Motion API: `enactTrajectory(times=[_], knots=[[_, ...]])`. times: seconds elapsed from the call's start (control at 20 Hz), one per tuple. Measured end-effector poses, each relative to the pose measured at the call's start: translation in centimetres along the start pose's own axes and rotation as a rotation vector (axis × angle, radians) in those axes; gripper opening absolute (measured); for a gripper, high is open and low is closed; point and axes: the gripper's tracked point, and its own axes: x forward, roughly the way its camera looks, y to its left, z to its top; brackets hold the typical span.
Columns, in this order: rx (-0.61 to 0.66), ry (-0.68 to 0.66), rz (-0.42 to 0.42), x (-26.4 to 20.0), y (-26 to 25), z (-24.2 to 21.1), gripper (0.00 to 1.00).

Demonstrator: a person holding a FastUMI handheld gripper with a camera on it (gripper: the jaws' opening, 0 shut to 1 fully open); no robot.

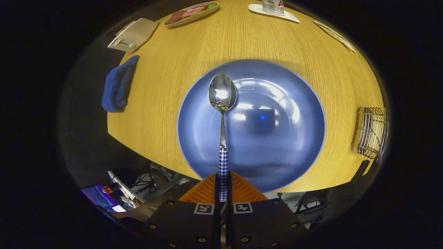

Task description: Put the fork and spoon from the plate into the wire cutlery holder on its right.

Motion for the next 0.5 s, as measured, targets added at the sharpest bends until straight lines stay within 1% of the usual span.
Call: enactTrajectory(times=[0.05,0.25,0.5], knots=[[-0.005,0.02,0.005,-0.5,-0.3,-0.2,0.06],[-0.038,0.052,-0.022,-3.1,-3.2,-0.9,0.06],[-0.067,0.122,-0.049,-6.0,-6.0,-3.3,0.06]])
